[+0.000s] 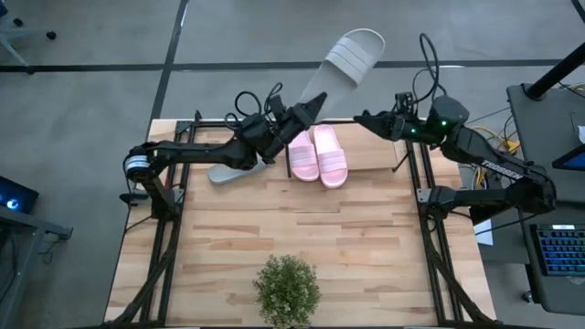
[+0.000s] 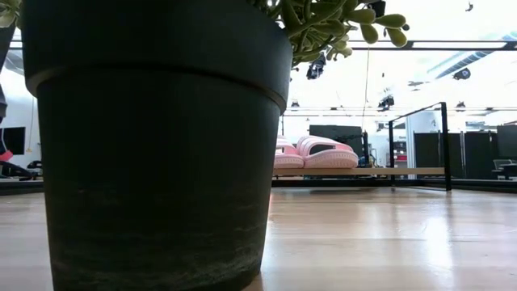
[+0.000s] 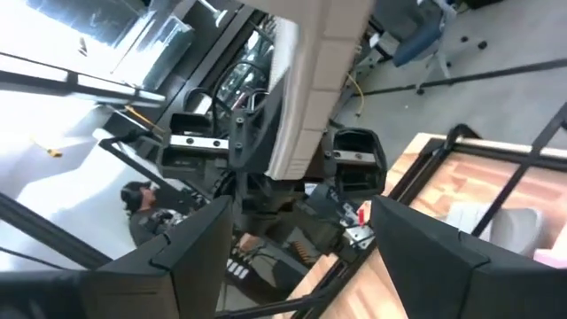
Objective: Pick and place slides into the shelf
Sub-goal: Put the top gray slipper on the shelf
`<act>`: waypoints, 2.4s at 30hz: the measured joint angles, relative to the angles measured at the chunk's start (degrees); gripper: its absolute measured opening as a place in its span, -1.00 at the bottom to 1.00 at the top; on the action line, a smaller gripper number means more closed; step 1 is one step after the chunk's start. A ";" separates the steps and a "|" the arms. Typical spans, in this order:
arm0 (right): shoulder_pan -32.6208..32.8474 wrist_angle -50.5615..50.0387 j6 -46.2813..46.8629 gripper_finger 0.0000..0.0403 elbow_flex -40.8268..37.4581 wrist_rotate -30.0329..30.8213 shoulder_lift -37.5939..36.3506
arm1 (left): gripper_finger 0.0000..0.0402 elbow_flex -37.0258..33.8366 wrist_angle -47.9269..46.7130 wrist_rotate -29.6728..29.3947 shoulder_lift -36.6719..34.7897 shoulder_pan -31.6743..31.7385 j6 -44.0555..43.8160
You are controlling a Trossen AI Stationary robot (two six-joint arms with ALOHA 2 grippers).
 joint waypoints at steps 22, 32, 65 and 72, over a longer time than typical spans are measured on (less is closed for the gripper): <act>2.77 4.20 -0.28 0.21 1.15 1.72 3.51 | -0.84 6.37 7.90 2.14 9.77 -2.90 -6.61; 3.01 4.27 -0.51 0.21 1.09 3.47 3.79 | -0.84 6.39 7.76 2.18 9.77 -3.35 -5.74; 4.56 -1.58 -4.53 -0.78 6.82 4.72 8.36 | -0.79 6.13 8.43 4.14 9.69 -3.30 -5.22; 4.56 -7.48 -5.51 -0.79 7.16 4.97 6.47 | -0.78 5.74 7.91 6.16 9.88 -3.36 -5.52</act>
